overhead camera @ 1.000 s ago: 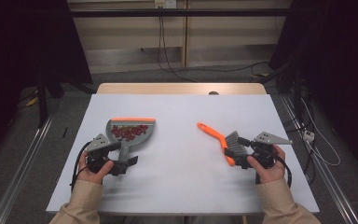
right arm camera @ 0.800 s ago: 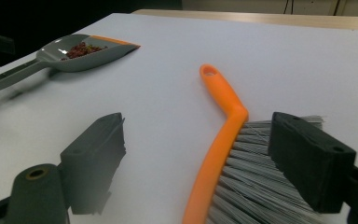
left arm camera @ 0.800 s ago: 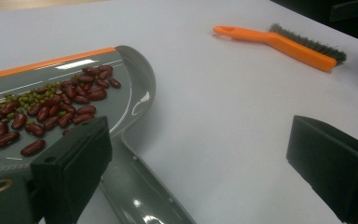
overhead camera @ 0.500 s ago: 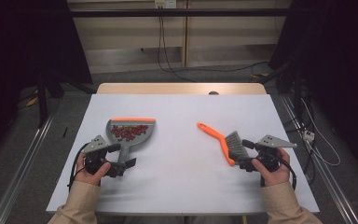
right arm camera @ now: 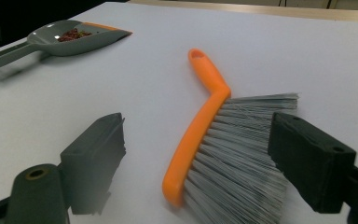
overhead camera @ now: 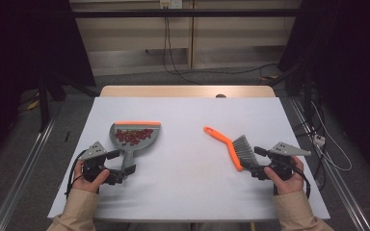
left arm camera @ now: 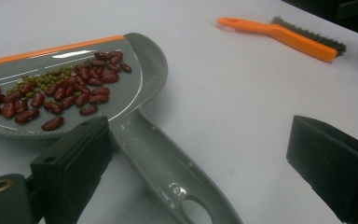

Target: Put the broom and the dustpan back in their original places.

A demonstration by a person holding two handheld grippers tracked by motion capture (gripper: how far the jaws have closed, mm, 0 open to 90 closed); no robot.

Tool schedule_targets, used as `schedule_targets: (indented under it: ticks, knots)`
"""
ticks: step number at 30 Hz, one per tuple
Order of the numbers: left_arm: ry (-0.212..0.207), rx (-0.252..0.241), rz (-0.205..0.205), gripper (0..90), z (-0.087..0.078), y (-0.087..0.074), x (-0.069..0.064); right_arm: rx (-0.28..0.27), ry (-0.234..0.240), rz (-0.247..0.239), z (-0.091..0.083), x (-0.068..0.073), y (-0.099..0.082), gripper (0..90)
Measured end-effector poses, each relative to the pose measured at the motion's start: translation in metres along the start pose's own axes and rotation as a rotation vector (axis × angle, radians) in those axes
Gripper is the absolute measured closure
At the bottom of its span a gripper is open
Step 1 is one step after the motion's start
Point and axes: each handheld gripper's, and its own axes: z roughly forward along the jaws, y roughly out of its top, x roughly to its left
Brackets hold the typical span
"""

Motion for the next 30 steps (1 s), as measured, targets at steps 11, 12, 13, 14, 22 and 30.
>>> schedule_targets:
  ticks: [11, 12, 13, 14, 22, 30]
  knots:
    - [0.006, 0.005, 0.009, 6.6, -0.004, -0.005, 0.002, 0.004, -0.008, -0.012, -0.005, -0.004, -0.005, 18.3]
    - [0.006, 0.006, 0.01, 6.6, -0.004, -0.005, 0.002, 0.008, -0.014, -0.014, -0.005, -0.004, -0.006, 18.3]
    - [0.009, 0.006, 0.011, 6.6, -0.004, -0.006, 0.002, 0.01, -0.015, -0.014, -0.006, -0.005, -0.006, 18.3]
    - [0.009, 0.004, 0.012, 6.6, -0.005, -0.006, 0.003, 0.012, -0.015, -0.011, -0.006, -0.005, -0.007, 18.3]
    - [0.01, 0.008, 0.02, 6.6, -0.007, -0.009, 0.004, 0.028, -0.009, -0.021, -0.008, -0.004, -0.011, 18.2]
    - [0.009, 0.015, 0.005, 6.6, -0.01, -0.014, 0.006, 0.035, -0.001, -0.027, -0.011, -0.003, -0.014, 18.2]
